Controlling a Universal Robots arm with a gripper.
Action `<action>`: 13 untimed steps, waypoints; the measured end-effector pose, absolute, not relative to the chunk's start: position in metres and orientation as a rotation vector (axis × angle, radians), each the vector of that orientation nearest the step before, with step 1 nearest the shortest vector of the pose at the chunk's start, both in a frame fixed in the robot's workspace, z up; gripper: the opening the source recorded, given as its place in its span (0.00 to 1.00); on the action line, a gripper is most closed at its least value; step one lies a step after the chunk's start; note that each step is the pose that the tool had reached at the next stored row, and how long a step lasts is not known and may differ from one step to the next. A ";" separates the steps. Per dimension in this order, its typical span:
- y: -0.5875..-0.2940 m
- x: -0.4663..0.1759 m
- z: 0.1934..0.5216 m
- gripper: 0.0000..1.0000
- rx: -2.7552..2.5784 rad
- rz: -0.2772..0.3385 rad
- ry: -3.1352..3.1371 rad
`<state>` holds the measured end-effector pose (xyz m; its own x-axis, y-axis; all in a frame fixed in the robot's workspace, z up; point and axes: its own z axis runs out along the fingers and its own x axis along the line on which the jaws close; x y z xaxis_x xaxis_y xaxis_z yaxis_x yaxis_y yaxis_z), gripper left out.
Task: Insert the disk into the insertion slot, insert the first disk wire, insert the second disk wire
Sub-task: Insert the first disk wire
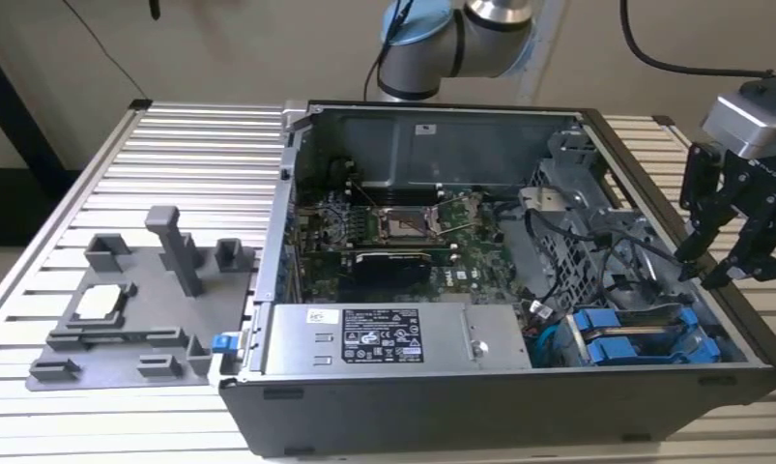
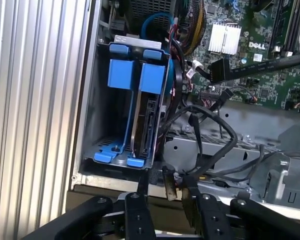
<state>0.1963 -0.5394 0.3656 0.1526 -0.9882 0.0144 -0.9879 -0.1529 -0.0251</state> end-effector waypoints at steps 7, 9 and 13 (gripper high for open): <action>-0.539 0.196 0.366 0.40 -2.391 -0.044 2.024; -0.539 0.196 0.366 0.40 -2.393 -0.044 2.022; -0.539 0.195 0.366 0.40 -2.393 -0.044 2.021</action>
<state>0.1954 -0.5394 0.3657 0.1671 -0.9858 0.0159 -0.9856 -0.1675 -0.0246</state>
